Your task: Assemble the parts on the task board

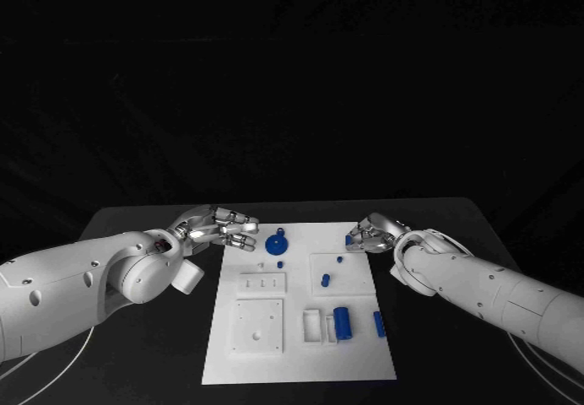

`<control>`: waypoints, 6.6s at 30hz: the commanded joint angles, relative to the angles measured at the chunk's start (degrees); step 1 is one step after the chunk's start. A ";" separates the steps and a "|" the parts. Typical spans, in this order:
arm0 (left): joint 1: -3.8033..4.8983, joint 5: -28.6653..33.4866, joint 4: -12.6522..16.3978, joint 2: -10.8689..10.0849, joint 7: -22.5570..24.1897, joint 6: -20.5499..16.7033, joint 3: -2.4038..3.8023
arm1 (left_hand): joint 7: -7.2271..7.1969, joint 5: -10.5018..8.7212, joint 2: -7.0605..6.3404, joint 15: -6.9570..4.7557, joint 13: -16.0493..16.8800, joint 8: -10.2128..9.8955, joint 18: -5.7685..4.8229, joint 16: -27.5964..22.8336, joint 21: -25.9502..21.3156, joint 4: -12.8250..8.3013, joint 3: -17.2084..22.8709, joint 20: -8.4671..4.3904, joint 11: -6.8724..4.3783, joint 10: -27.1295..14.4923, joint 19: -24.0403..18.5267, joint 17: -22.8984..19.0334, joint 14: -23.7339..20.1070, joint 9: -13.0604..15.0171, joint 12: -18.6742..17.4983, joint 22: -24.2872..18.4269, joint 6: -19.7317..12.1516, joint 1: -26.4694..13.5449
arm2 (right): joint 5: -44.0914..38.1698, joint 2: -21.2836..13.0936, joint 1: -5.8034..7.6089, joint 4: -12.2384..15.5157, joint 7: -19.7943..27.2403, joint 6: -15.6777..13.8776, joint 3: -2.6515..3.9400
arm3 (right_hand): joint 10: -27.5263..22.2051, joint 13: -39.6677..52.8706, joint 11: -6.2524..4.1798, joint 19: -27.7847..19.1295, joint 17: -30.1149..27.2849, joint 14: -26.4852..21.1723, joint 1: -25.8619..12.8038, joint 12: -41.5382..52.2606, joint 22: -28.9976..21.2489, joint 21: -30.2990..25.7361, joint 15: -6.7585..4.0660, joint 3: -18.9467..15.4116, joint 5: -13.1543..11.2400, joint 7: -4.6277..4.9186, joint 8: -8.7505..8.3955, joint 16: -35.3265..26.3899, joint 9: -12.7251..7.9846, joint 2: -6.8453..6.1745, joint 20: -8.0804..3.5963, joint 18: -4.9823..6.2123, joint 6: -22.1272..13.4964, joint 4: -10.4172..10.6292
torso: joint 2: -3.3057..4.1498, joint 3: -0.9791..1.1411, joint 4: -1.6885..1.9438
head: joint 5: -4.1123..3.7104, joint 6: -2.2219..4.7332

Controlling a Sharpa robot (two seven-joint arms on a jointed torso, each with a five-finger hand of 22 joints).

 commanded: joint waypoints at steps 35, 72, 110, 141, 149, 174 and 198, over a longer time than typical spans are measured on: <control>1.22 -2.56 -1.24 3.45 -18.10 -9.11 0.26 | -4.12 0.36 1.27 -10.72 6.54 -0.62 -3.97 40.08 24.50 -0.49 -2.09 -11.39 -9.16 25.81 7.01 22.40 8.64 0.07 10.72 16.81 6.57 -4.13 | -0.17 -2.87 2.88 15.23 -6.05 0.55 -0.01 | -0.07 -0.03 -0.01 5.06 -0.15 -0.06 -0.21 0.35 11.85 -0.21 0.20 -3.13 0.59 -0.06 0.10 -0.35 -0.04 -0.17 0.23 -0.61 0.83 1.45 | -2.99 -0.03 -0.71 | 2.18 -0.08; 1.80 -12.85 -1.91 9.26 -27.47 -1.30 0.10 | -8.14 4.12 -1.20 -13.24 19.87 9.54 -3.71 51.44 32.32 5.53 0.65 -13.70 -11.66 23.24 5.27 26.82 10.33 35.03 28.43 34.22 7.08 -16.31 | -1.72 -0.97 2.20 24.45 -7.47 5.22 -2.81 | -0.29 -0.10 0.06 5.03 -0.48 -0.32 -0.66 0.17 11.78 -0.49 0.24 -3.40 2.14 0.02 0.12 -0.75 -0.05 -0.38 0.26 -0.57 0.31 2.54 | -4.00 0.04 -0.64 | 3.43 -1.13; 1.79 -17.01 -2.80 10.94 -31.46 0.24 0.02 | -7.74 2.44 -1.97 -12.90 18.69 10.68 -3.77 51.84 27.50 6.83 1.77 -13.33 -11.46 21.71 6.01 25.81 9.33 33.17 29.99 39.75 6.12 -16.11 | -1.60 -0.25 2.14 25.14 -7.57 5.73 -2.81 | -0.34 -0.12 0.05 5.03 -0.59 -0.42 -0.72 0.14 11.79 -0.56 0.21 -3.55 2.30 0.00 0.11 -0.83 -0.04 -0.41 0.24 -0.55 0.33 2.78 | -3.96 0.03 -0.67 | 3.83 -1.75; 1.78 -17.69 -3.35 11.63 -31.63 3.47 0.03 | -8.37 3.38 6.67 -13.25 19.57 6.50 -3.95 53.25 25.52 -0.93 -0.94 -13.65 -11.92 21.59 6.81 26.27 9.27 32.80 31.27 44.16 10.12 -12.24 | -1.12 0.82 2.18 24.75 -7.48 7.61 -2.81 | -0.52 -0.37 0.07 5.01 -0.78 -0.59 -0.88 -0.19 11.73 -0.83 0.22 -3.86 2.48 0.01 0.12 -1.07 -0.04 -0.48 0.25 -0.50 0.23 3.15 | -3.86 0.03 -0.70 | 3.79 -1.95; 1.78 -17.43 -3.55 11.78 -31.53 3.90 0.03 | -8.60 3.57 8.20 -13.34 19.63 5.67 -3.99 53.32 25.32 -1.89 -0.37 -13.74 -12.07 21.72 6.92 26.40 9.38 33.03 31.24 44.67 10.67 -10.59 | -1.10 0.87 2.19 24.91 -7.46 7.69 -2.81 | -0.52 -0.37 0.07 5.01 -0.78 -0.59 -0.88 -0.19 11.73 -0.83 0.22 -3.86 2.48 0.01 0.12 -1.07 -0.04 -0.48 0.25 -0.50 0.23 3.15 | -3.81 0.07 -0.76 | 3.80 -2.25; 1.76 -16.17 -3.65 11.91 -30.07 5.61 0.02 | -10.76 7.52 5.37 -14.25 23.32 3.81 -4.26 53.27 24.74 -8.16 17.23 -14.65 -13.11 25.81 8.48 28.86 11.56 52.83 28.18 47.81 15.80 -11.51 | -1.10 1.02 2.20 23.74 -8.00 9.06 -2.81 | -0.85 -0.57 0.11 4.96 -0.98 -0.83 -0.75 -0.52 11.64 -1.30 0.25 -4.14 2.41 0.02 0.13 -1.37 -0.04 -0.46 0.27 -0.40 0.18 3.42 | -3.92 0.06 -0.76 | 3.48 -2.55; 1.76 -20.36 -3.91 11.50 -31.61 1.89 -0.10 | -11.50 14.34 3.77 -14.30 25.20 0.18 -4.02 51.94 24.30 -9.30 19.76 -14.59 -13.44 28.54 9.65 32.01 13.96 61.13 27.11 50.27 19.71 -13.80 | 2.28 -1.05 2.20 23.51 -6.14 4.00 -2.81 | -8.83 -13.64 2.24 3.68 -6.81 -7.04 -1.58 -14.05 7.20 -15.11 2.25 -10.38 4.38 2.95 0.13 -9.96 -0.21 -1.74 2.35 2.23 -9.76 5.62 | -3.94 0.19 -0.83 | 4.27 -2.44</control>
